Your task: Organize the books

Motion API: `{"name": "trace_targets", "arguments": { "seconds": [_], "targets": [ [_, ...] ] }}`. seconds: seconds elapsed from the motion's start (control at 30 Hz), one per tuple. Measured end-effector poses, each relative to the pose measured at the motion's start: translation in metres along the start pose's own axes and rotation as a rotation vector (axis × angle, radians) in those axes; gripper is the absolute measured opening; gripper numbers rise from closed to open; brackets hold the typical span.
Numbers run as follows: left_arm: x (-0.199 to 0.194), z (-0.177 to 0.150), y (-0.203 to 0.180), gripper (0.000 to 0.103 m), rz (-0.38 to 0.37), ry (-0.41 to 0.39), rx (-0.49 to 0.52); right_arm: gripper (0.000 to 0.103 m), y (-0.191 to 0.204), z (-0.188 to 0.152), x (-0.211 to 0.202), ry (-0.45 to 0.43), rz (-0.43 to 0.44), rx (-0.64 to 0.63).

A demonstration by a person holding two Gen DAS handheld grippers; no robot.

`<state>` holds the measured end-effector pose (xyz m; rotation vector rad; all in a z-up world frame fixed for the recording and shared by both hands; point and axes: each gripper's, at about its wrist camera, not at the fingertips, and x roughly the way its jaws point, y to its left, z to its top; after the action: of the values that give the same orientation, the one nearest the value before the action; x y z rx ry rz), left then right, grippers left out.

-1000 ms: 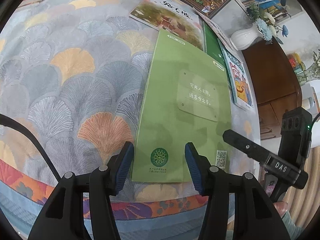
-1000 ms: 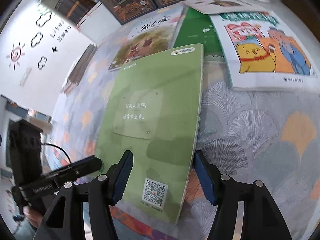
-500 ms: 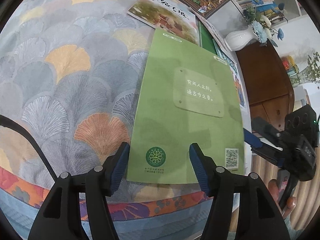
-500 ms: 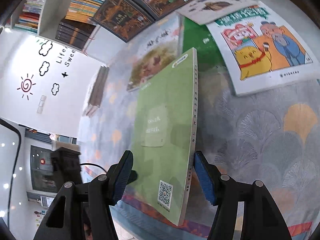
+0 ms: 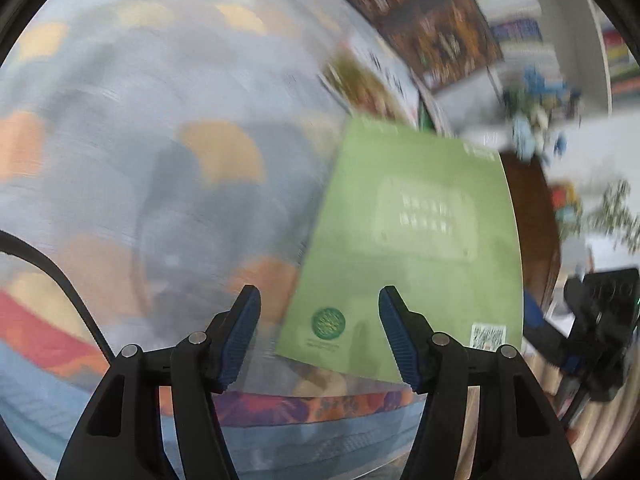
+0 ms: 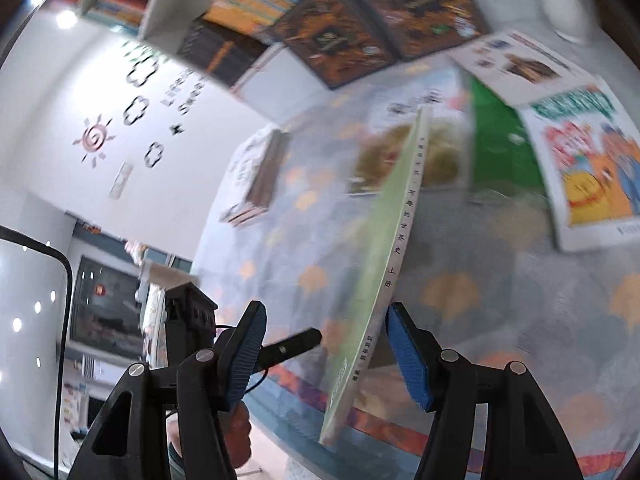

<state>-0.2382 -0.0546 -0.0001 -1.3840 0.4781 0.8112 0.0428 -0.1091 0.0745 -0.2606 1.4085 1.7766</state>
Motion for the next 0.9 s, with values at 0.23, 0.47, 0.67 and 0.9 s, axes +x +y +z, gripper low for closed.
{"name": "trace_targets", "arguments": {
  "seconds": [0.23, 0.47, 0.67, 0.9],
  "targets": [
    [-0.08, 0.017, 0.027, 0.059, -0.007, -0.196, -0.077, 0.061, 0.076, 0.015, 0.052, 0.082, 0.137, -0.159],
    [-0.126, 0.029, 0.068, 0.059, 0.2, -0.303, -0.125, 0.063, 0.092, -0.002, 0.095, 0.145, -0.027, -0.277],
    [-0.088, 0.053, 0.084, 0.059, 0.22, -0.159, -0.064, 0.049, 0.044, -0.012, 0.147, 0.228, -0.189, -0.126],
    [-0.055, 0.074, 0.091, 0.057, 0.269, -0.019, 0.065, 0.037, 0.035, -0.029, 0.191, 0.232, -0.392, -0.108]
  ]
}}
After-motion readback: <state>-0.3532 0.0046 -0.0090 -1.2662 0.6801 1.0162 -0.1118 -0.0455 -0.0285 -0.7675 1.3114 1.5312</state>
